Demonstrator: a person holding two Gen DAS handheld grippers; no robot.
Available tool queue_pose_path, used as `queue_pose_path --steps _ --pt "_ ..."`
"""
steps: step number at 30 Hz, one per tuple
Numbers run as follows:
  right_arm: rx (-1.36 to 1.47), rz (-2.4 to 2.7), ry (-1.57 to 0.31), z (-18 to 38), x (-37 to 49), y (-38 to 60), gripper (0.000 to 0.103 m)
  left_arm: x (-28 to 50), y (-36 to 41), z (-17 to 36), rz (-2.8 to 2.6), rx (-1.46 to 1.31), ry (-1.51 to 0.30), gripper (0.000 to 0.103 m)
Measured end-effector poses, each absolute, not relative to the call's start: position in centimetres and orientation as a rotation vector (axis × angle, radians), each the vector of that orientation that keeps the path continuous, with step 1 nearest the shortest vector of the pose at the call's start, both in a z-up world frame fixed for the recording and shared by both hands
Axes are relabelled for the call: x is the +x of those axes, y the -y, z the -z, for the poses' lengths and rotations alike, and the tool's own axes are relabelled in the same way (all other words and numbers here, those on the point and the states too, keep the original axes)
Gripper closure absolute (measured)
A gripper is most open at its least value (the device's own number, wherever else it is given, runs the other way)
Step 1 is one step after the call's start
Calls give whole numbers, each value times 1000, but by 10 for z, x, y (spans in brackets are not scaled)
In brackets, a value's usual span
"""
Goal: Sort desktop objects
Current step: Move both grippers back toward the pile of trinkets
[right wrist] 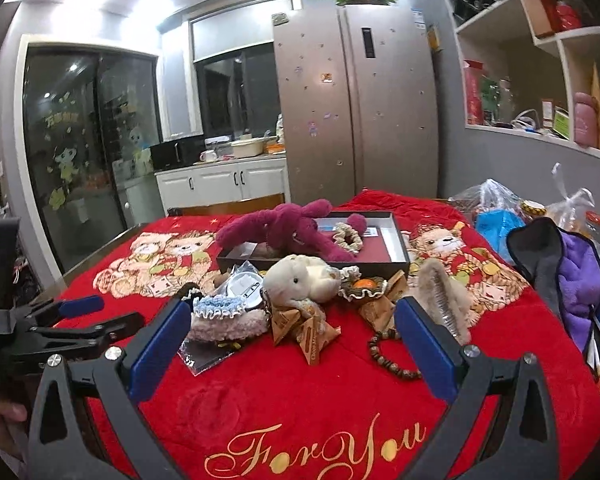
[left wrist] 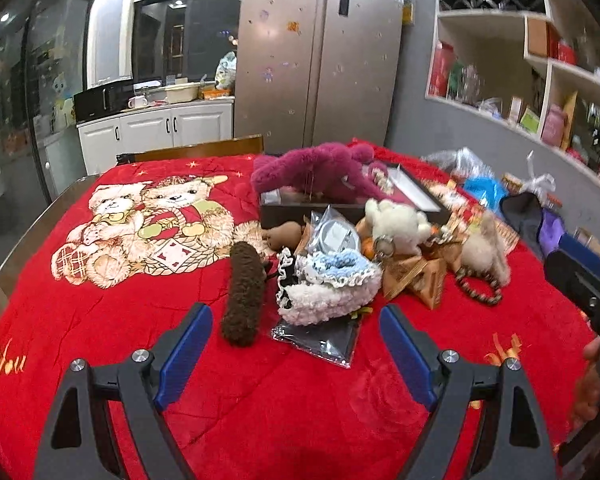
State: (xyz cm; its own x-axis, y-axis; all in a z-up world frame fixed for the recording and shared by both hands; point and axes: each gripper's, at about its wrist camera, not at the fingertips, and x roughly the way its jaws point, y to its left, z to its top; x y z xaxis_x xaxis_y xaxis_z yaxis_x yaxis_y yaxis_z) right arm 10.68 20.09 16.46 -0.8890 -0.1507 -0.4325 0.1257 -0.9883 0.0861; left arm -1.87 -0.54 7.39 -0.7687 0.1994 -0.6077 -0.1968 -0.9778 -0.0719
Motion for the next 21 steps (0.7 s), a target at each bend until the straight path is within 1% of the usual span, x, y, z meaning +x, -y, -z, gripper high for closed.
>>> queue_pose_path --steps 8,10,13,15,16,21 --pt "830 2846 109 -135 59 -203 1 -63 -4 -56 -2709 -1062 -53 15" --pt "880 2835 112 -126 46 -203 3 -73 -7 -52 -2689 -1088 -52 15" --pt "964 2790 149 -109 24 -206 10 -86 -14 -39 -2657 -1143 -80 15" --pt "1008 2772 155 -99 14 -206 18 -92 -18 -32 -2646 -1166 -96 15" --pt "1034 2757 157 -93 7 -206 19 -94 -19 -28 -2634 -1173 -100 15" --pt "1103 2704 145 -74 -15 -202 33 -99 -24 -20 -2614 -1147 -116 14"
